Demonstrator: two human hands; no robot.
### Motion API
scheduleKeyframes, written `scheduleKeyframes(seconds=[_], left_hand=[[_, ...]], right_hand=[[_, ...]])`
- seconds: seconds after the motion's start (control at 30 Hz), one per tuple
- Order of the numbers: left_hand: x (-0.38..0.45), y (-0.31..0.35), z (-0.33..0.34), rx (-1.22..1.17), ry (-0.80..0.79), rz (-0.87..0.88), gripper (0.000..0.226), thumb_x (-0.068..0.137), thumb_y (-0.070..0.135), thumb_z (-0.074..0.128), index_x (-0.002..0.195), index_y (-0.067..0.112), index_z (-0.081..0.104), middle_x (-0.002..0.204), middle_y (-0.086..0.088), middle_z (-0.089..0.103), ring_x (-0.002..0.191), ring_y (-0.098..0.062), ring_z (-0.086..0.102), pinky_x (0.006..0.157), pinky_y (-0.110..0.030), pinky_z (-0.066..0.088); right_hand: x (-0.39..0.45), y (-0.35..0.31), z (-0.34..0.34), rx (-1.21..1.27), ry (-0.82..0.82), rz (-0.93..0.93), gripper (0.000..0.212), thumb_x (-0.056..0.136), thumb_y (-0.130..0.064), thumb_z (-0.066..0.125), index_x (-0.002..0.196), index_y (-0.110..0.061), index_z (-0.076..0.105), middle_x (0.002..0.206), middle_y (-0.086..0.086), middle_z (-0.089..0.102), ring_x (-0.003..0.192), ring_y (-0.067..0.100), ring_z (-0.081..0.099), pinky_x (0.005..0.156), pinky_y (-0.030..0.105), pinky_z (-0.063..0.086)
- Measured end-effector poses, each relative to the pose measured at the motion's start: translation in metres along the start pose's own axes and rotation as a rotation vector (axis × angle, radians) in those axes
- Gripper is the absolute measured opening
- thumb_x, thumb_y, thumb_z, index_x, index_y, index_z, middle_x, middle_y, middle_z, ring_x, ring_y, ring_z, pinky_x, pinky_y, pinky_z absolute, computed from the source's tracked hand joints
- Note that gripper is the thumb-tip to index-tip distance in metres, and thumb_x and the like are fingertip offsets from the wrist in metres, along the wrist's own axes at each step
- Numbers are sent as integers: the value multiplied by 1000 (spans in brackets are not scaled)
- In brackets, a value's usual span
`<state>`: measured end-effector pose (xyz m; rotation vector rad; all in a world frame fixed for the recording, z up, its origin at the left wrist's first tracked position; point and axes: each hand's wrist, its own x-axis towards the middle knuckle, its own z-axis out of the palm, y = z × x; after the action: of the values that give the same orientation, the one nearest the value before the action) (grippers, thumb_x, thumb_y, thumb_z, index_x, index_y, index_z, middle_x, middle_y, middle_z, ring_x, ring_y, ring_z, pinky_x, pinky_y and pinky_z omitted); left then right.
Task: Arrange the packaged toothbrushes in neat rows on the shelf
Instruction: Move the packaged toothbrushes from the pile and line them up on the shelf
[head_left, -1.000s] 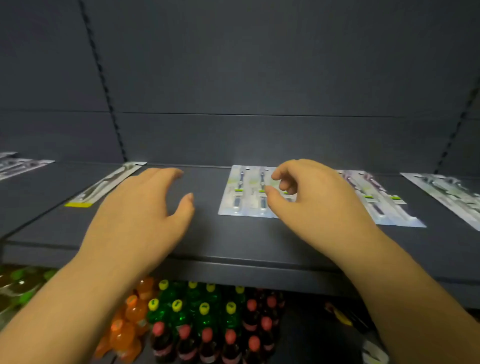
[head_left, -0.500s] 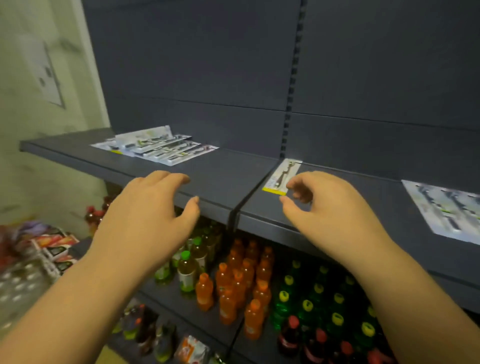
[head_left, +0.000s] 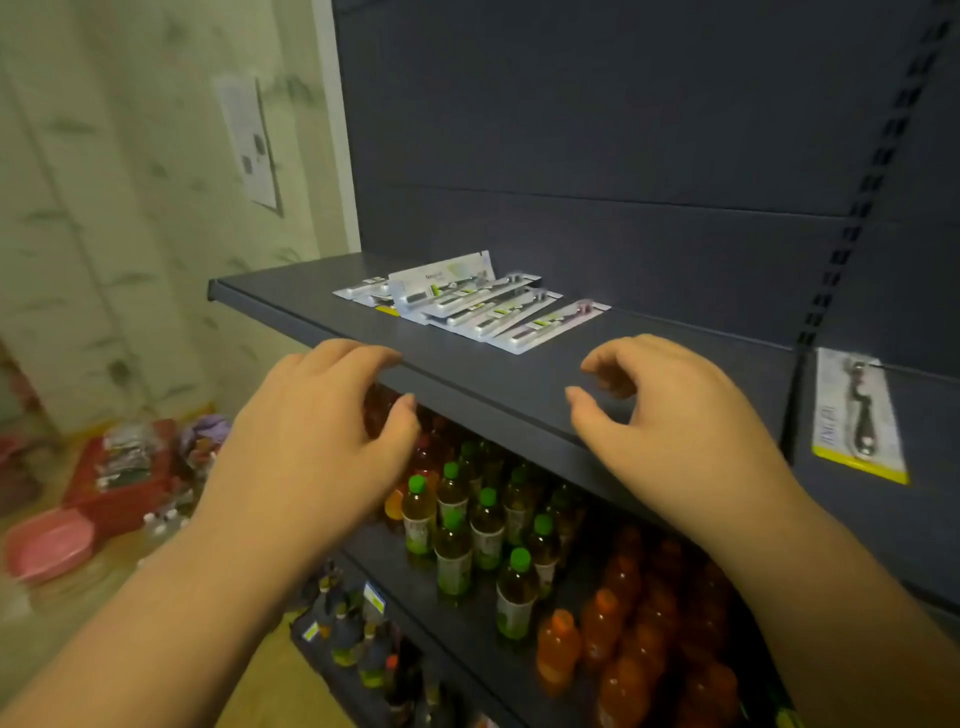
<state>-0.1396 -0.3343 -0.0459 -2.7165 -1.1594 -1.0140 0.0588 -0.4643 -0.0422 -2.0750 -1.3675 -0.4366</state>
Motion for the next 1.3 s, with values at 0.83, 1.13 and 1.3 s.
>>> scheduleKeyframes(seconds=[0.83, 1.13, 1.3], left_hand=[[259, -74, 153, -75, -287, 253, 41, 90, 49, 45, 103, 14, 64, 104, -5, 60, 91, -25, 58, 75, -36, 47], [303, -69, 199, 18, -303, 332, 36, 87, 55, 43, 90, 21, 54, 72, 2, 51, 66, -16, 50, 55, -30, 37], [302, -78, 193, -140, -203, 336, 29, 89, 49, 47, 81, 20, 46, 71, 1, 45, 63, -14, 43, 55, -31, 32]], right_hand=[[123, -20, 107, -323, -120, 241, 43, 92, -53, 47, 131, -33, 51, 117, -19, 51, 109, 3, 47, 88, 17, 38], [143, -31, 129, -440, -69, 356, 28, 90, -52, 50, 109, -33, 58, 100, -15, 54, 100, 8, 52, 82, 22, 44], [163, -33, 138, -509, -67, 407, 26, 88, -53, 50, 96, -30, 60, 93, -12, 55, 94, 14, 53, 80, 28, 45]])
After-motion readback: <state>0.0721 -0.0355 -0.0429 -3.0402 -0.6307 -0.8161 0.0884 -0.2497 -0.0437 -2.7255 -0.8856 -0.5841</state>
